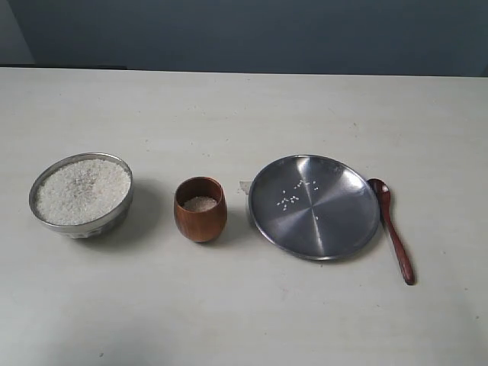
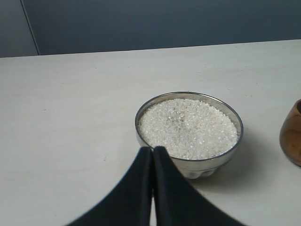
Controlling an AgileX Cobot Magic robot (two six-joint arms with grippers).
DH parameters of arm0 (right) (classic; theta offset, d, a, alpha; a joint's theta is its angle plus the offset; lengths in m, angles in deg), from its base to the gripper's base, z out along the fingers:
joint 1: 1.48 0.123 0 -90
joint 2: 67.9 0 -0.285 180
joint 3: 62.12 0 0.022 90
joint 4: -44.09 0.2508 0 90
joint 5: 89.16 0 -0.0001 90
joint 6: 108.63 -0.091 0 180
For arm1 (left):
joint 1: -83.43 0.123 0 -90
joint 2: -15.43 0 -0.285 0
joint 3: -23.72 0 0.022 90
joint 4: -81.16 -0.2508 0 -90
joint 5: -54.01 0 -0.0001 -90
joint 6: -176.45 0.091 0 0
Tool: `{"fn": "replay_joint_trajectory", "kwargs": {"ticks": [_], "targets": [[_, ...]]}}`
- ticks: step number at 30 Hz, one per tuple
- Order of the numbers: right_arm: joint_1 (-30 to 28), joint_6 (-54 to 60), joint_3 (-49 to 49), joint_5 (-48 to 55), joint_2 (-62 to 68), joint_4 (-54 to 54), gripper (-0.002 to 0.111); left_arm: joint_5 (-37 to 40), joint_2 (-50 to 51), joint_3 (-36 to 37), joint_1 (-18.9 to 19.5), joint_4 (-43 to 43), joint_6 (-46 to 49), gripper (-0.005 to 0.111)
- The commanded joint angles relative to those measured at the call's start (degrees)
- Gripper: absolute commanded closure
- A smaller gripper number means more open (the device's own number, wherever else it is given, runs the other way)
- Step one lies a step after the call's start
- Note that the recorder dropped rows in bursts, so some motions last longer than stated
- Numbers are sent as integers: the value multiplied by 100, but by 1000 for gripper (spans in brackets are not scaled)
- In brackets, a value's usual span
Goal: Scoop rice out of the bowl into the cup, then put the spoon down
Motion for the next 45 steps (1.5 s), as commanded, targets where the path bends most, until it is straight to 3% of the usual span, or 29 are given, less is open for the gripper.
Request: {"fn": "replay_joint_trajectory", "kwargs": {"ticks": [1,27,32,36,39,45], "targets": [[19,10,-6,-67,-28,-5,108,-31,-24,26,-13,-404,-11,106],[19,11,-6,-46,-28,-5,108,-168,-24,26,-13,-726,-11,106],[19,11,-6,-46,-28,-5,108,-1958,-24,26,-13,334,-47,106],[19,11,-6,-46,-28,-5,108,-2962,-24,26,-13,2122,-47,106],[19,0,-6,-66,-28,-5,108,-3105,-24,-153,-13,3344,-60,106],[19,0,-6,-66,-28,-5,108,-2067,-24,-1101,-13,2636,-46,106]]}}
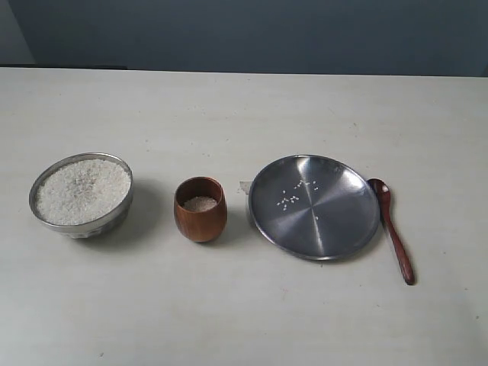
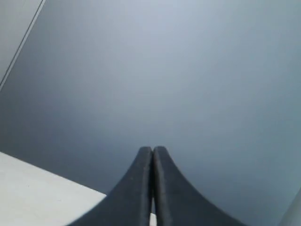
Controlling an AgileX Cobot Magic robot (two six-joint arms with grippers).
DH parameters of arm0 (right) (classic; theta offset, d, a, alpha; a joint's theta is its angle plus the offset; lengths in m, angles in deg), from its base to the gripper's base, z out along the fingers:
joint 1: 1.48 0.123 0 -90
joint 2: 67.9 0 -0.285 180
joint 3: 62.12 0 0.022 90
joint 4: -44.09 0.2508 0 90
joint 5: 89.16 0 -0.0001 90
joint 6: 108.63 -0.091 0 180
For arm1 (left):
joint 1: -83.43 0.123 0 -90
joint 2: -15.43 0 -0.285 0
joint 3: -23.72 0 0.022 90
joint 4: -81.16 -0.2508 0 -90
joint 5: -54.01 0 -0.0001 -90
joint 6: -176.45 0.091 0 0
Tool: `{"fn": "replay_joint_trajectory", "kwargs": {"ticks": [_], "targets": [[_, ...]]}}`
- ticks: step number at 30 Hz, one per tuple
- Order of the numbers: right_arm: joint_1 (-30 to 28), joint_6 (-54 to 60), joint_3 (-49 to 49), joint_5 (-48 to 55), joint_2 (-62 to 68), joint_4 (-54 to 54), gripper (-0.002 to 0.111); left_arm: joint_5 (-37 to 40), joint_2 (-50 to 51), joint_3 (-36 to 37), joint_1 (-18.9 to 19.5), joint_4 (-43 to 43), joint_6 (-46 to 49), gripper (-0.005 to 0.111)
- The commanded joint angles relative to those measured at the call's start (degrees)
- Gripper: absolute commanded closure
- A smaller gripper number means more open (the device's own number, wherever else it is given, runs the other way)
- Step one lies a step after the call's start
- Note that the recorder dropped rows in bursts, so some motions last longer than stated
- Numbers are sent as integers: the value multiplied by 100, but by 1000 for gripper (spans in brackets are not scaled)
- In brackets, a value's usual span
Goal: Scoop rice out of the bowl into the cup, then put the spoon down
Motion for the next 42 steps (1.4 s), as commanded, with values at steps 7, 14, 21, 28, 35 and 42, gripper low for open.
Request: {"fn": "replay_joint_trajectory", "kwargs": {"ticks": [7,14,21,28,35,42], "targets": [[19,-8,-6,-66,-28,-5,108,2507,-24,-2116,-13,-515,107,106],[19,-7,-6,-53,-28,-16,108,2916,-24,-2941,-13,-1040,418,106],[19,-7,-6,-53,-28,-16,108,5036,-24,-3581,-13,-2966,687,106],[19,-7,-6,-66,-28,-6,108,5332,-24,-4055,-13,-3036,266,106],[19,7,-6,-66,-28,-81,108,6168,-24,-4327,-13,-3014,260,106],[19,18,-6,-466,-28,-328,108,6168,-24,-4327,-13,-3014,260,106]]}}
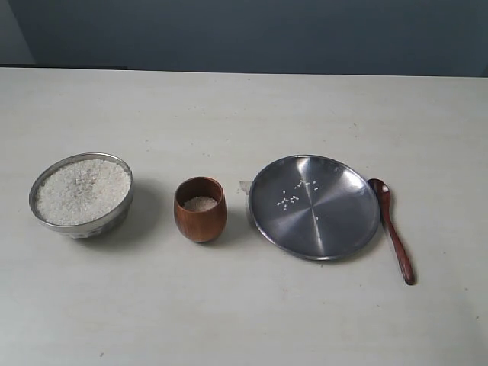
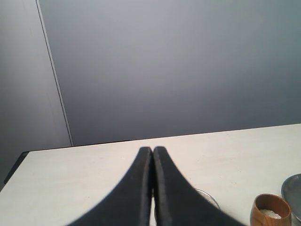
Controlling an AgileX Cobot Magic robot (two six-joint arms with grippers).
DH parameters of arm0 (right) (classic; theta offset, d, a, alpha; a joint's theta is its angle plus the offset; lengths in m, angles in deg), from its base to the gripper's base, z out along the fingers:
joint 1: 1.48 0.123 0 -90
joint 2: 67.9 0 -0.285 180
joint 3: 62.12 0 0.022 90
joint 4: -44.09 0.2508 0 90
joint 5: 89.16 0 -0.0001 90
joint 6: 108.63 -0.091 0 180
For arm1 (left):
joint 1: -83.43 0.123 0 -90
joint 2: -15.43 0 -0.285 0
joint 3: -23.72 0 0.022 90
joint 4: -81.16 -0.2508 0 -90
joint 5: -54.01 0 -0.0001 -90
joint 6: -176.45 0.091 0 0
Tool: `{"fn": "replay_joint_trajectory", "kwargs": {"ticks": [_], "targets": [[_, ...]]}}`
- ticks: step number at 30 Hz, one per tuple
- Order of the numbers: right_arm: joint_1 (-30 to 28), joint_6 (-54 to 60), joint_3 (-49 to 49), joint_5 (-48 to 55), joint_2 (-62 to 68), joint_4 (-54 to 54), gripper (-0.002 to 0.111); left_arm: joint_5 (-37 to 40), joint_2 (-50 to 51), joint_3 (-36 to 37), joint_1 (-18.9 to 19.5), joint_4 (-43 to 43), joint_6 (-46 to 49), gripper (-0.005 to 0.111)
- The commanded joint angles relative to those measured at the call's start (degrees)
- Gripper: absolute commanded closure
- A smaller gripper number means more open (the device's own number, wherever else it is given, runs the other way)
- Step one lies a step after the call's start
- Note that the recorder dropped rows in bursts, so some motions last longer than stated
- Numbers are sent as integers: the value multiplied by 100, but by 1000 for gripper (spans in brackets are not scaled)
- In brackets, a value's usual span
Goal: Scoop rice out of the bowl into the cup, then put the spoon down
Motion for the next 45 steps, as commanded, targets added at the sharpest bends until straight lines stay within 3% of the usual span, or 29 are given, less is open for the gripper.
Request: {"fn": "replay_joint_trajectory", "kwargs": {"ticks": [1,6,8,13,15,20,25,30,34,39,45], "targets": [[19,18,-6,-408,-28,-111,108,9,12,-43,-13,-18,-33,106],[19,-13,-6,-1020,-28,280,108,9,12,-43,-13,-18,-22,106],[19,-59,-6,-1400,-28,1053,108,9,12,-43,-13,-18,-22,106],[19,-664,-6,-2271,-28,4352,108,9,12,-43,-13,-18,-22,106],[19,-664,-6,-2490,-28,4949,108,9,12,-43,-13,-18,-22,106],[19,-503,-6,-2437,-28,4135,108,9,12,-43,-13,-18,-22,106],[19,-382,622,-1057,-28,2061,108,9,12,-43,-13,-18,-22,106],[19,-147,1417,-506,-28,1987,108,18,12,-43,-13,-40,-21,106],[122,1013,1936,-305,-28,1737,108,18,12,-43,-13,-53,-21,106],[562,1947,2510,64,-20,1443,108,18,12,-43,-13,-67,-6,106],[1162,1835,3125,1272,643,1451,108,18,12,-43,-13,-67,-6,106]]}}
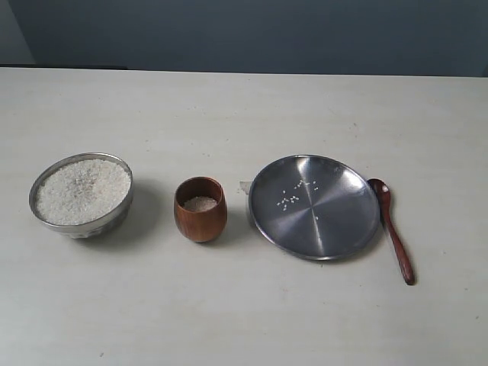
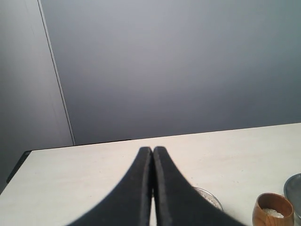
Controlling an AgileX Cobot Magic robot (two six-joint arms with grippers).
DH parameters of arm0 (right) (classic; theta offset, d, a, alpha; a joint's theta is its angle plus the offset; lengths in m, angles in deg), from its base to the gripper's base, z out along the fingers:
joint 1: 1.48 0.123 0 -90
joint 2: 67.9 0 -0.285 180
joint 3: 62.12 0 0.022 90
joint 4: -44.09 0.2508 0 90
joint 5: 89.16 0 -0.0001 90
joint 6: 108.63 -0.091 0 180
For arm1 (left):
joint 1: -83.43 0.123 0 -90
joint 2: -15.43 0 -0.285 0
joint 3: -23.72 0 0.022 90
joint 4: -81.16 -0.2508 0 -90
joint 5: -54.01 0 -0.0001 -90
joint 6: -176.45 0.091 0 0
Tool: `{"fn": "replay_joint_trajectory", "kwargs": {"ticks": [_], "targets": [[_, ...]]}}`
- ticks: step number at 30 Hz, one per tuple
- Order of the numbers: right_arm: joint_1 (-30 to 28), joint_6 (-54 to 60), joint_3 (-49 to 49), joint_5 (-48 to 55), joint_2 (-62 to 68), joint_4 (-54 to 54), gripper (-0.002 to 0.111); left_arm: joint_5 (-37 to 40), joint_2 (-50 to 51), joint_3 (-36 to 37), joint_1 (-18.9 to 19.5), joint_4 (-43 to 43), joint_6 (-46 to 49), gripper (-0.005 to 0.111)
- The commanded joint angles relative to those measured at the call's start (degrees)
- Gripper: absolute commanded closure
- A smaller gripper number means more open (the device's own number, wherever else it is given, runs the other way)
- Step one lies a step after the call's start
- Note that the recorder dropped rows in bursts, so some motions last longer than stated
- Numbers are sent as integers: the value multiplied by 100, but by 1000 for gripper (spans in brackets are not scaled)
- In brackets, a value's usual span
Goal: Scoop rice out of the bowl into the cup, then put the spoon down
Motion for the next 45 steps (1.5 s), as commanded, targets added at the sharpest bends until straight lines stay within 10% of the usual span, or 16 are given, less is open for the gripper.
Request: {"fn": "replay_joint_trajectory", "kwargs": {"ticks": [1,31,45], "targets": [[412,-142,367,867,657,-46,108,-3,12,-43,-13,-33,-6,106],[1000,-683,1057,2127,6234,-264,109,-3,12,-43,-13,-33,-6,106],[1000,-875,-89,145,6570,144,109,-3,12,-43,-13,-38,-5,106]]}}
